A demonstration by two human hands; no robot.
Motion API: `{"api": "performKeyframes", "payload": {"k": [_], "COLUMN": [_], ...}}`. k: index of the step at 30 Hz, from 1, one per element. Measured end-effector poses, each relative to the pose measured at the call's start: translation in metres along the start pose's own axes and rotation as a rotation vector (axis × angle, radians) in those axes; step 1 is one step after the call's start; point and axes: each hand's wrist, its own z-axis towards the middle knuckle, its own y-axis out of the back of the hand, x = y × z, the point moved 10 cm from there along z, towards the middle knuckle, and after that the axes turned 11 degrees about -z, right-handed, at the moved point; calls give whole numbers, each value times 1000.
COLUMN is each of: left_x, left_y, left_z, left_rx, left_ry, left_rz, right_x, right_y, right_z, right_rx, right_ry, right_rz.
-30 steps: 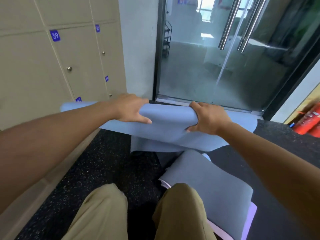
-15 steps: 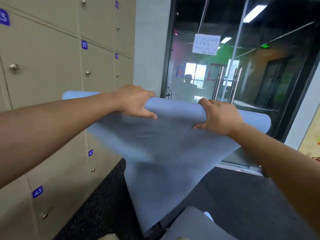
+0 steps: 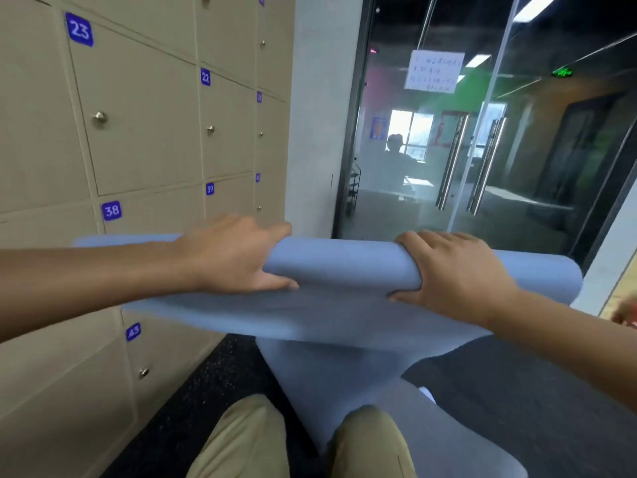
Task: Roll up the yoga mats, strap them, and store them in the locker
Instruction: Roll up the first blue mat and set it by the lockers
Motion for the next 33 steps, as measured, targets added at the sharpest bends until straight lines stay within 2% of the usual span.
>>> {"api": "performKeyframes", "payload": {"k": [3, 6, 11, 15, 21, 24, 25, 26, 30, 33], "left_x": [-27, -43, -67, -91, -97, -95, -94, -96, -108, -110], "left_y": [-38, -72, -130, -149, -193, -215, -217, -216, -205, -203], "left_z": [-67, -123, -183, -217, -252, -263, -267, -268, -271, -268], "left_rx": [-57, -131, -2, 2, 196, 414, 436, 438, 195, 143], "left_ry": [-123, -226, -232, -295, -212, -73, -46, -32, -213, -273], "left_rz": [6, -90, -205, -131, -206, -256, -278, -298, -230, -172], "right_x": [45, 85, 130, 158, 194, 203, 205, 208, 216, 216], "right_y": [10, 10, 3, -5, -20, -24, -26, -26, -31, -42], "right_z": [-58, -114, -190, -236, -279, -286, -287, -289, -294, -297], "right_rx": [-38, 12, 96, 195, 314, 320, 326, 332, 380, 492], "right_ry": [27, 49, 58, 64, 86, 114, 133, 152, 167, 150], "right_rz": [63, 106, 176, 246, 351, 373, 368, 359, 379, 457]}}
